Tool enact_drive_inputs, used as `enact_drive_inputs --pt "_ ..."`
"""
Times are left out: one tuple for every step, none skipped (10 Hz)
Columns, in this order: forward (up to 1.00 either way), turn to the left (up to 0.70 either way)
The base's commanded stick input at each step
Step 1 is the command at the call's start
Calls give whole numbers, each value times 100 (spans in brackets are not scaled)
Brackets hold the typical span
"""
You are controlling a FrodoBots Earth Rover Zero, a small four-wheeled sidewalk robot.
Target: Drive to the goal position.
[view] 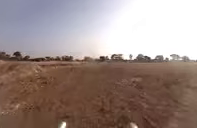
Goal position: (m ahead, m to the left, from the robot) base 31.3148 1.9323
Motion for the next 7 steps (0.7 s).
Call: enact_drive_inputs --pt "70 0" --pt "70 0" --pt "70 0" --pt "70 0" --pt "70 0" --pt "70 0" --pt "70 0"
